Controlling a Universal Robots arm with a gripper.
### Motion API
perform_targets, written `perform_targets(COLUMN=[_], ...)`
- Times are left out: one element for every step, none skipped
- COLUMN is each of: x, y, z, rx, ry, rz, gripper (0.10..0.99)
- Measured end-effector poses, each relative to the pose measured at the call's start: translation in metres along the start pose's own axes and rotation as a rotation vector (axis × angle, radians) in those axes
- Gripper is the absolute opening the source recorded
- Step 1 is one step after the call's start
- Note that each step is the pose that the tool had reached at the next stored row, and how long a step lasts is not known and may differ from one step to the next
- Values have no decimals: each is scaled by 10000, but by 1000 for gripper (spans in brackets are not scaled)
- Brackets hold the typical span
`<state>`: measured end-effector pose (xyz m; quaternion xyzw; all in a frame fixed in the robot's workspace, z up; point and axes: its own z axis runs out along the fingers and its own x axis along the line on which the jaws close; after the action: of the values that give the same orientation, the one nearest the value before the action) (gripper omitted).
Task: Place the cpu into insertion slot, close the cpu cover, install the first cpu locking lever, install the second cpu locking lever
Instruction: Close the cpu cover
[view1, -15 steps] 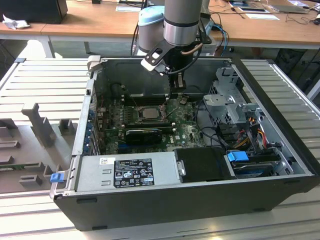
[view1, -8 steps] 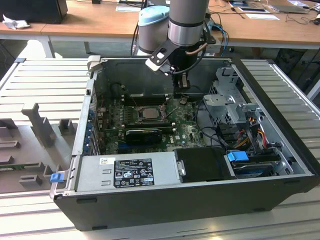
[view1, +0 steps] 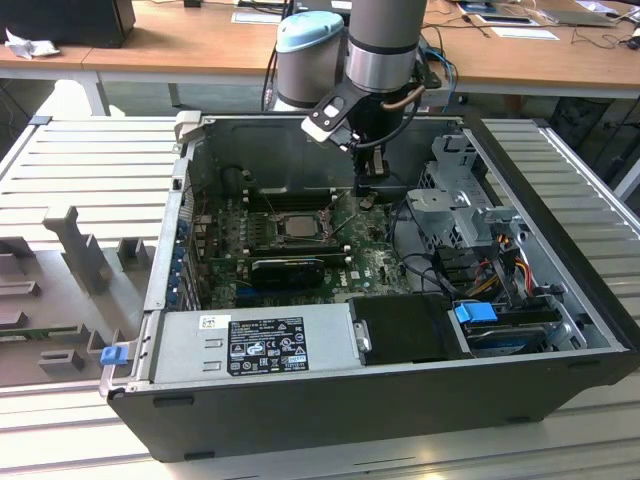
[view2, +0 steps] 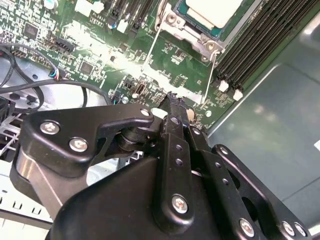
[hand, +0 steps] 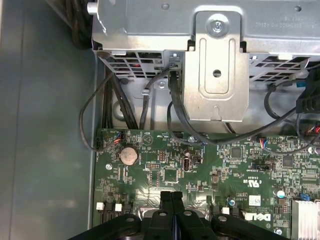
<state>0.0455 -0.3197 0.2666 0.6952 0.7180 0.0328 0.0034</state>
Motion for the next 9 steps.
perform_targets(x=[0,-1,-1,-1,-2,-2,-3,-3,-4], y=[14,28,43,55,67,81,98,114,139], z=[1,1,2,3,3,4,5,6,7], rx=[1,2,3,3,5,5,8,9,10], ry=[-1,0,0,0,0,0,0,0,0], rz=[1,1,1,1,1,0,0,1,2], gripper=[106,106,106,106,106,106,106,106,106])
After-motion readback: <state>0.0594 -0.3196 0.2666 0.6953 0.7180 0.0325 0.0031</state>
